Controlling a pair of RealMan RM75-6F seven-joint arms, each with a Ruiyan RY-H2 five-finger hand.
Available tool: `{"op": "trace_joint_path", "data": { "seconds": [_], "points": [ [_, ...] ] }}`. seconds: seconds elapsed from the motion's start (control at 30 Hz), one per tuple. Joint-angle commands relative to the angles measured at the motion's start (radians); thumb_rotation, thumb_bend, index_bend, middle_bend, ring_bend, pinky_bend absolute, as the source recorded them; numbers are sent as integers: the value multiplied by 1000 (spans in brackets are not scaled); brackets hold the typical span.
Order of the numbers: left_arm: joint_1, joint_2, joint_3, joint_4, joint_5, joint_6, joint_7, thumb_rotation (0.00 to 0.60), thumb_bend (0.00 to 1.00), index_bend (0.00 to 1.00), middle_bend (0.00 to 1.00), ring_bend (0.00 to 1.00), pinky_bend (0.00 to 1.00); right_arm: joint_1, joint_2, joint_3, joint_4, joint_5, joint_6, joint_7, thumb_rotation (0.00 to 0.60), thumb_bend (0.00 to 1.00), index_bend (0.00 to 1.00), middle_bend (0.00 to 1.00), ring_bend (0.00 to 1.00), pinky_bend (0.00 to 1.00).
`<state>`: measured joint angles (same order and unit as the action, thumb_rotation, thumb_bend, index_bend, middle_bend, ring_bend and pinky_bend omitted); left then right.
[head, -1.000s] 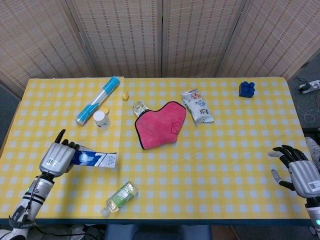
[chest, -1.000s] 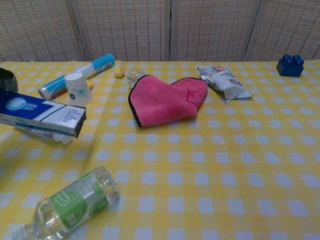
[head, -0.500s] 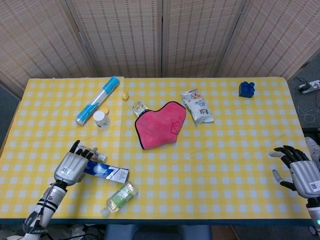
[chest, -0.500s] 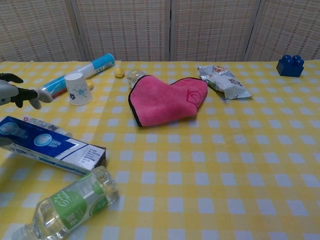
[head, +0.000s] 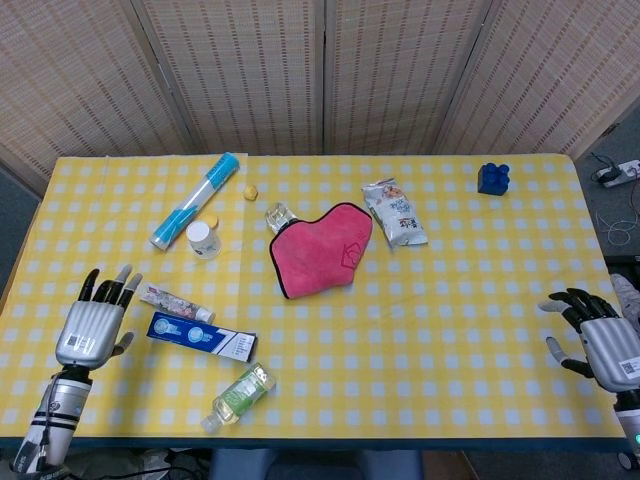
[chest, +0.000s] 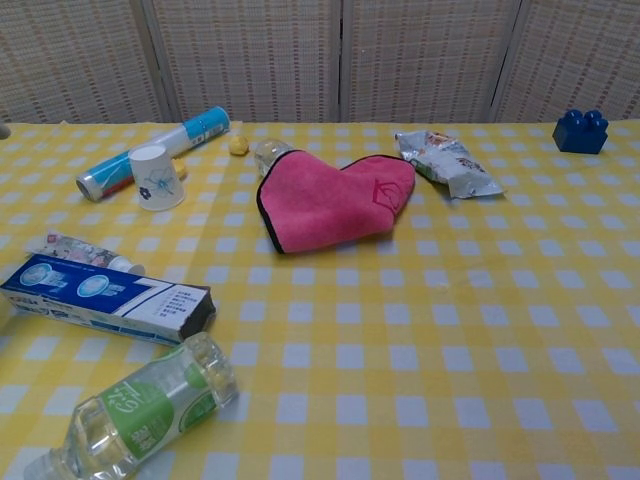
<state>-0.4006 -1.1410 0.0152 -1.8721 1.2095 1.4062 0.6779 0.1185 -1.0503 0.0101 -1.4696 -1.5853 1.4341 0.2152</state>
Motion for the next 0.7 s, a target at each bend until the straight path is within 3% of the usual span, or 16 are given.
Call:
{"op": "trace_joint_path", "data": {
  "seconds": [0.03,0.37,0.7],
  "points": [
    [75,12,15,59,57,79,-85,600,261,4,62,176,11,2,3,1,-3,2,-4,0,600,325,300,233,135,184],
    [205,-13,41,187,186,224,-237,600,261,61,62,164,11,16,3,-1,-15,-33,5,-17,600,326,300,240,135,184],
    [278,10,55,217,236,260,-268,600,261,64,62,162,11,10,1,1,-23,-46,36,-39,600,326,300,242,135,184]
  ]
}}
